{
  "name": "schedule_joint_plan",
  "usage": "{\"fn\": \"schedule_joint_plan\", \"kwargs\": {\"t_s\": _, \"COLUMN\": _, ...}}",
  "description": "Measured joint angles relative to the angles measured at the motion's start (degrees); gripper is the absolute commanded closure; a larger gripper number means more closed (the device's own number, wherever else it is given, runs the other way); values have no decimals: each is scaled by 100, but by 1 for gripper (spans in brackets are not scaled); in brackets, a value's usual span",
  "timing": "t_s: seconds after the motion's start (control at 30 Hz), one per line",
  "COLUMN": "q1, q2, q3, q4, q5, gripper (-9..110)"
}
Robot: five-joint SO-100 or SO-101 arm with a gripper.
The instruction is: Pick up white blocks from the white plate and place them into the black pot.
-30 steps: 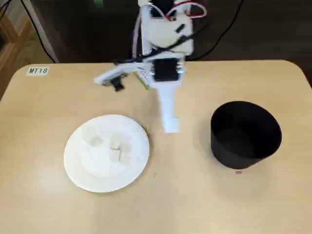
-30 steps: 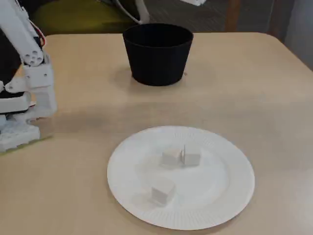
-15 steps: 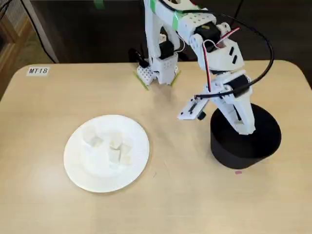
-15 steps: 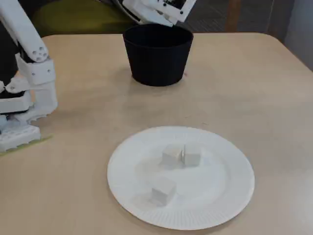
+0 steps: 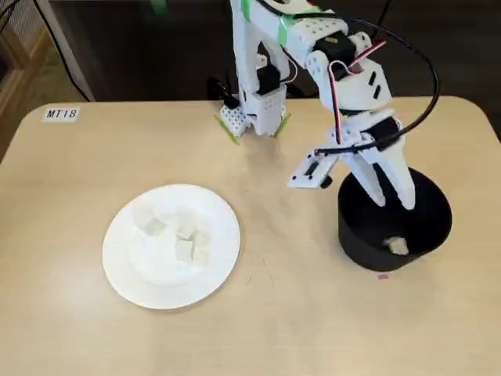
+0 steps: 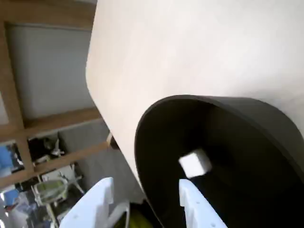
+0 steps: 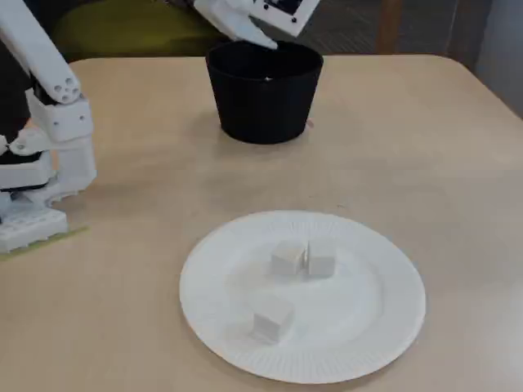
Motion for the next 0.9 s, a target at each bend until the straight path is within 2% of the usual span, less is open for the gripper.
{"fn": "schedule_joint_plan", "kwargs": {"t_s": 0.17, "q1": 923, "q2": 299, "q3": -369, "q4": 1283, "q5": 62, "gripper": 104}}
{"fn": "schedule_joint_plan", "kwargs": {"t_s": 0.33, "q1": 3182, "q2": 334, "q3": -721, "q4": 2443, "q5": 308, "gripper": 104}}
{"fn": "schedule_joint_plan", "kwargs": {"t_s": 0.43, "q1": 4658, "q2": 237, "q3": -738, "q4": 2865, "q5": 800, "gripper": 104}}
{"fn": "schedule_joint_plan", "kwargs": {"t_s": 0.57, "q1": 6082, "q2": -255, "q3": -747, "q4": 3261, "q5": 1424, "gripper": 104}}
{"fn": "schedule_joint_plan", "kwargs": {"t_s": 0.6, "q1": 6293, "q2": -404, "q3": -773, "q4": 3296, "q5": 1485, "gripper": 100}}
{"fn": "schedule_joint_plan", "kwargs": {"t_s": 0.7, "q1": 6601, "q2": -967, "q3": -1046, "q4": 3463, "q5": 1494, "gripper": 80}}
{"fn": "schedule_joint_plan", "kwargs": {"t_s": 0.8, "q1": 6645, "q2": -1679, "q3": -1529, "q4": 3744, "q5": 1160, "gripper": 71}}
{"fn": "schedule_joint_plan", "kwargs": {"t_s": 0.9, "q1": 6645, "q2": -2320, "q3": -2074, "q4": 3973, "q5": 879, "gripper": 68}}
